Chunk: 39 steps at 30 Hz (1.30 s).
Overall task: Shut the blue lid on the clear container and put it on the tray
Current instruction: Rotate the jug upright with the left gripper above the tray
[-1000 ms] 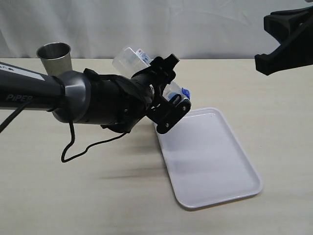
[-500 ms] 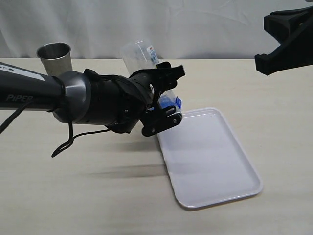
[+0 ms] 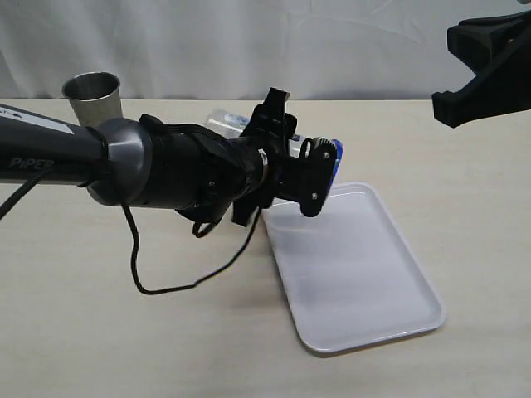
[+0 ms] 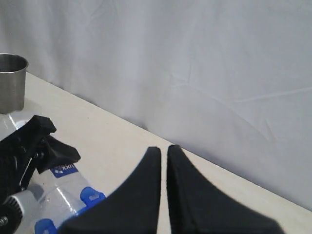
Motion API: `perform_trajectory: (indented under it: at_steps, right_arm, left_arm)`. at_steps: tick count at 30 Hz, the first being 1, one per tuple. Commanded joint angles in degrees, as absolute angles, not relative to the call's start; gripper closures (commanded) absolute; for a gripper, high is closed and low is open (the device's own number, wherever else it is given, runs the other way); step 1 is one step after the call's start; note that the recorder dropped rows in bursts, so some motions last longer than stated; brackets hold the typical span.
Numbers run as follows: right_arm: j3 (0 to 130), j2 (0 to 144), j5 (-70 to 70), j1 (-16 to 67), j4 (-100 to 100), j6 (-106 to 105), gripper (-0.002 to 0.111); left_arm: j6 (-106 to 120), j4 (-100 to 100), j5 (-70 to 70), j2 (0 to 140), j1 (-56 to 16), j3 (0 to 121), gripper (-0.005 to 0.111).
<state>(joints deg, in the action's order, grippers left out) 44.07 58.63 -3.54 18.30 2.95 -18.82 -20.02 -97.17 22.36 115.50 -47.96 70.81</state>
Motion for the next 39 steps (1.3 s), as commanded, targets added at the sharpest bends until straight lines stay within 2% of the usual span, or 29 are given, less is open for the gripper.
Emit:
perform_trajectory:
  at_steps: [1,8,17,25,29,39]
  right_arm:
    - [43.89,58.45,-2.87,17.98,3.20,-18.55,0.104]
    - [43.89,58.45,-2.85,17.98,3.20,-18.41,0.104]
    - [43.85,58.45,-2.85,17.98,3.68,-18.42,0.104]
    - [43.85,58.45,-2.85,17.98,3.68,-18.42,0.104]
    - [43.85,58.45,-2.85,17.98,3.65,-18.32,0.104]
    - [43.85,58.45,-2.63,17.98,3.65,-18.21,0.104]
  left_arm:
    - [-36.48,-96.31,4.73,115.28,-46.06,71.13,0.107]
    - [-37.37,-96.17,-26.75,115.28,-41.19,71.66,0.107]
    - [-37.48,-79.70,-50.36,116.33,-35.91,72.06,0.107]
    - [-36.64,-67.82,-59.69,122.77,-35.76,72.11,0.107]
    - [-31.71,-59.16,-69.63,127.33,-35.76,72.11,0.107]
    - [-30.66,-51.52,-69.96,135.63,-35.76,76.08,0.107]
